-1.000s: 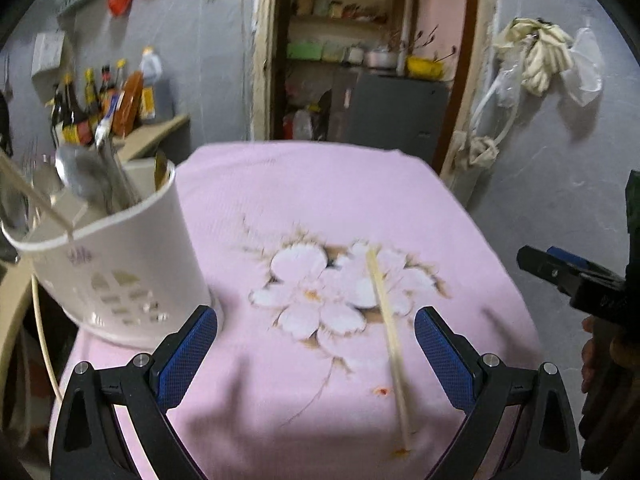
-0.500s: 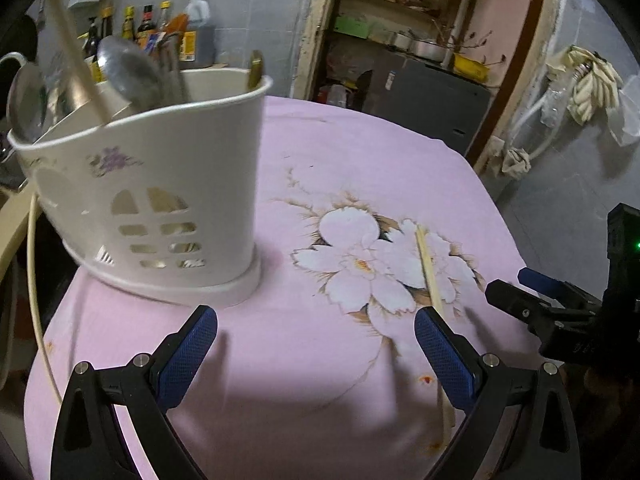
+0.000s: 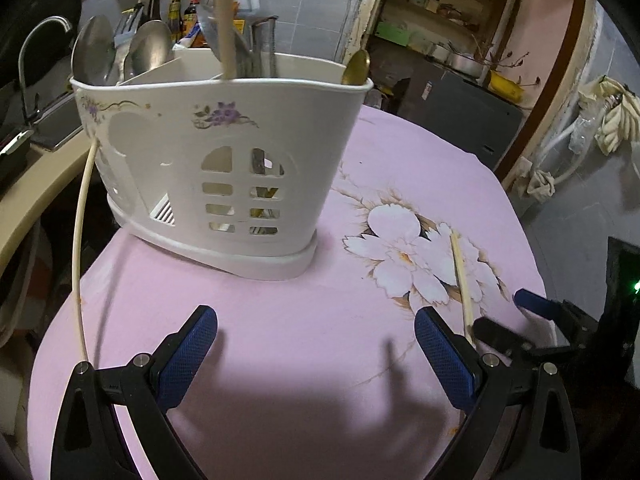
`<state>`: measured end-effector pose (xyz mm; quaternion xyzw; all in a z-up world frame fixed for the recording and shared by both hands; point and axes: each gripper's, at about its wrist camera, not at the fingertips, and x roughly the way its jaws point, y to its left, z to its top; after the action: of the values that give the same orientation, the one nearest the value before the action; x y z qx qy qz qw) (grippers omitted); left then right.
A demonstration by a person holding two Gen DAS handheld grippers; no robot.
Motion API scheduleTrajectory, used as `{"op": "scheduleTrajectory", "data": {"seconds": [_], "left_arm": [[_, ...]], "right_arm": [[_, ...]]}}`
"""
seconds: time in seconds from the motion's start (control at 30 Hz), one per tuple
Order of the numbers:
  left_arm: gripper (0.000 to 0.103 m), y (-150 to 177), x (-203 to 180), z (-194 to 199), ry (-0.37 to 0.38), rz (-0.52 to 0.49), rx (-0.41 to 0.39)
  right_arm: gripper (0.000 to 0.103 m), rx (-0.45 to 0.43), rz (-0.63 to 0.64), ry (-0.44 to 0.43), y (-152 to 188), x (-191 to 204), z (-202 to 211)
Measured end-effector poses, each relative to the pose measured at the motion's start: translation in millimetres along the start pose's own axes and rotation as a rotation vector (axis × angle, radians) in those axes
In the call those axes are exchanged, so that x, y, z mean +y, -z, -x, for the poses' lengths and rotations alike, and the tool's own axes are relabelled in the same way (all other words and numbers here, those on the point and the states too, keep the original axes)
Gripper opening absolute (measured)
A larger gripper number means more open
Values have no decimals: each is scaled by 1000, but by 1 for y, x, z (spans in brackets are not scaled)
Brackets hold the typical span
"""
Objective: Organize utensils
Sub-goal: 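Lower the right gripper onto the wooden chopstick and close on it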
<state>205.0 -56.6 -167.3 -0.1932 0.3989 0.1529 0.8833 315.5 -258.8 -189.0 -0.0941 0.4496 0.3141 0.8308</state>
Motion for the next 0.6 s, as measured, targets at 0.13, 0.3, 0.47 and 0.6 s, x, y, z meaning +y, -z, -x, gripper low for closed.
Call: {"op": "scheduleTrajectory", "data": {"seconds": [0.13,0.3,0.47,0.6], "left_arm": [[100,-1,-2,0,19,-9,-1],[87,-1,-11,-3,70,-36,20],[74,3,-21,-8,137,-72,64],[64,4,-30,-12,197,-104,99]], "right_arm": [[100,23,-7,29,3,-1,5],[100,52,-24,69,11,-8,12],[87,41,-34,100,19,-14,24],[78,37,-55,131,26,-17,33]]}}
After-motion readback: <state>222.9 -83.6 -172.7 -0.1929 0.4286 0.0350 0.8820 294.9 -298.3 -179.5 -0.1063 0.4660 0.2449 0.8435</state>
